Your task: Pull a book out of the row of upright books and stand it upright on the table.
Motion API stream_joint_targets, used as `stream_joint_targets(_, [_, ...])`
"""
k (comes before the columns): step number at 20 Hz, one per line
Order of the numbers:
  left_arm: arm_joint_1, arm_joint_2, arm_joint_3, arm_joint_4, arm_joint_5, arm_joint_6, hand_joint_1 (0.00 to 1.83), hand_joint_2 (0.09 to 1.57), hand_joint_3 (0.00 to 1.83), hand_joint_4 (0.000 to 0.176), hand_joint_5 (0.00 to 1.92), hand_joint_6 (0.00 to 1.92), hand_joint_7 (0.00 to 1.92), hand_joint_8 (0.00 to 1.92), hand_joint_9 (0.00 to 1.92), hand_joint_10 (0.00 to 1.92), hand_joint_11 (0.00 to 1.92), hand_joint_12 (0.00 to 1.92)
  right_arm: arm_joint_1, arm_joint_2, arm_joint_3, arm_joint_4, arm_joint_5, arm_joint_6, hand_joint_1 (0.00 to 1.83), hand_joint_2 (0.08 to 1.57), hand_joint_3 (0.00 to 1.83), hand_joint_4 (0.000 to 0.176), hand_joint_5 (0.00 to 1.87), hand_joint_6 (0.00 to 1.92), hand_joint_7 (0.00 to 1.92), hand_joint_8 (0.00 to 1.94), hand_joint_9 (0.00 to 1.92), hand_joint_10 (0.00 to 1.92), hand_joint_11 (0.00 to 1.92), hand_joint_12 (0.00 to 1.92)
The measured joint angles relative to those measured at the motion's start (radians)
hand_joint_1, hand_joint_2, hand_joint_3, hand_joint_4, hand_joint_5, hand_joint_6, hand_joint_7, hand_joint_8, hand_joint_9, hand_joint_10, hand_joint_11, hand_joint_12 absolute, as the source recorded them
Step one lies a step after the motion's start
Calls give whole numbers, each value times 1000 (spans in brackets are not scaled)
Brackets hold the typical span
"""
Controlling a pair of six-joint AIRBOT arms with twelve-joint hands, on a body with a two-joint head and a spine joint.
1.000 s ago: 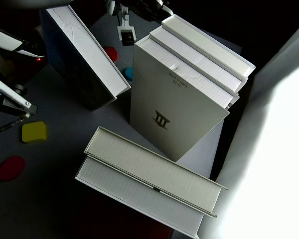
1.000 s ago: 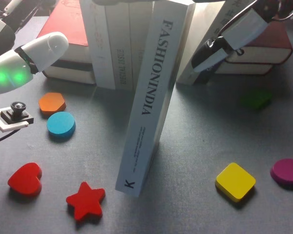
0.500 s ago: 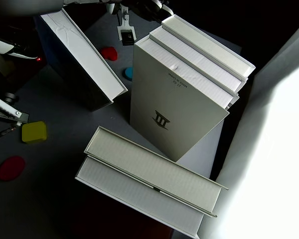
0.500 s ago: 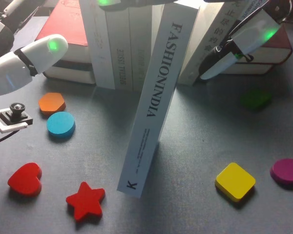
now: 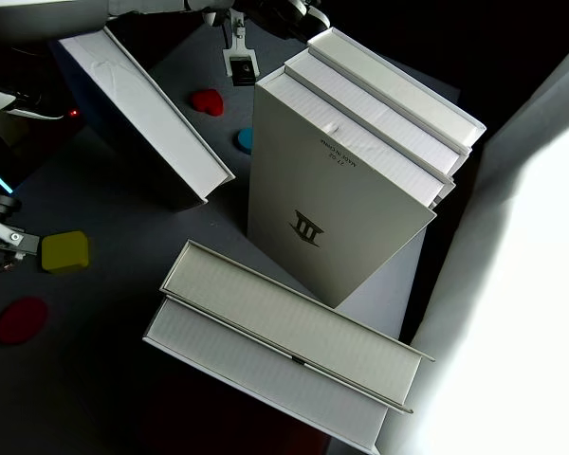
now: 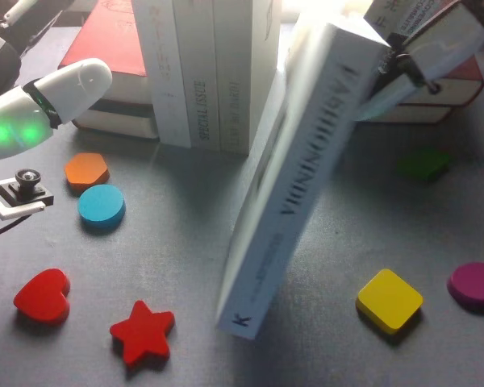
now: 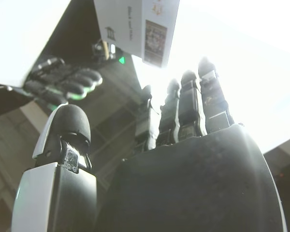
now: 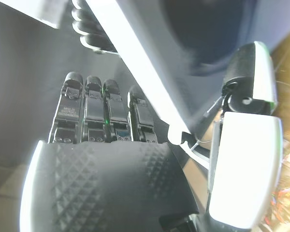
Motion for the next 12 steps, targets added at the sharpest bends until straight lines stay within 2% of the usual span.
stream_joint_targets(1, [2, 0, 0, -4, -1, 0, 352, 1324, 0, 108, 73, 0, 0, 0, 0, 0, 0, 265, -6, 11, 0, 14, -12, -13, 893, 843, 0, 19, 0, 0, 0, 0, 0, 0, 0, 0])
stream_joint_targets(2, [3, 0, 0, -5, 0, 0, 368, 1324, 0, 105, 80, 4, 0, 0, 0, 0, 0, 277, -12, 20, 0, 33, -24, -24, 922, 853, 0, 13, 0, 0, 0, 0, 0, 0, 0, 0])
stream_joint_targets(3, [7, 0, -1, -5, -1, 0, 341, 1317, 0, 105, 96, 4, 0, 0, 0, 0, 0, 214, -16, 31, 0, 58, -36, -37, 873, 867, 0, 45, 0, 0, 0, 0, 0, 0, 0, 0])
stream_joint_targets(4, [8, 0, -2, -5, -1, 0, 331, 1315, 0, 104, 102, 3, 0, 0, 0, 0, 0, 184, -20, 40, 0, 67, -47, -40, 843, 875, 0, 43, 0, 0, 0, 0, 0, 0, 0, 0])
stream_joint_targets(5, [11, 0, -2, -5, -1, 0, 335, 1318, 0, 103, 109, 2, 0, 0, 0, 0, 0, 123, -31, 53, 0, 95, -56, -40, 867, 840, 0, 73, 0, 0, 0, 0, 0, 0, 0, 0])
stream_joint_targets(6, [13, 0, -2, -10, -2, 0, 327, 1318, 0, 106, 111, 2, 0, 0, 0, 0, 0, 118, -45, 62, 0, 109, -58, -41, 873, 844, 0, 71, 0, 0, 0, 0, 0, 0, 0, 0])
stream_joint_targets(7, [13, 0, -2, -13, 0, 0, 326, 1317, 0, 113, 111, 2, 0, 0, 0, 0, 0, 116, -55, 68, 0, 122, -60, -42, 826, 857, 0, 60, 0, 0, 0, 0, 0, 0, 0, 0])
stream_joint_targets(8, [13, 0, -2, -15, -2, 0, 330, 1316, 0, 114, 111, 1, 0, 0, 0, 0, 0, 81, -72, 76, 0, 141, -64, -64, 804, 860, 0, 68, 0, 0, 0, 0, 0, 0, 0, 0])
stream_joint_targets(9, [15, 0, -2, -15, -4, 0, 335, 1315, 0, 115, 112, 0, 0, 0, 0, 0, 0, 132, -82, 84, -2, 164, -71, -79, 800, 871, 0, 41, 0, 0, 0, 0, 0, 0, 0, 0])
stream_joint_targets(11, [19, 0, -5, -17, -4, 0, 361, 1321, 0, 104, 120, 2, 0, 0, 0, 0, 0, 205, -97, 116, -13, 219, -84, -90, 804, 880, 0, 85, 0, 0, 0, 0, 0, 0, 0, 0])
stream_joint_targets(12, [20, 0, -5, -18, -3, 0, 358, 1321, 0, 99, 121, 2, 0, 0, 0, 0, 0, 218, -104, 131, -16, 238, -86, -90, 836, 921, 11, 77, 0, 0, 0, 0, 0, 0, 0, 0])
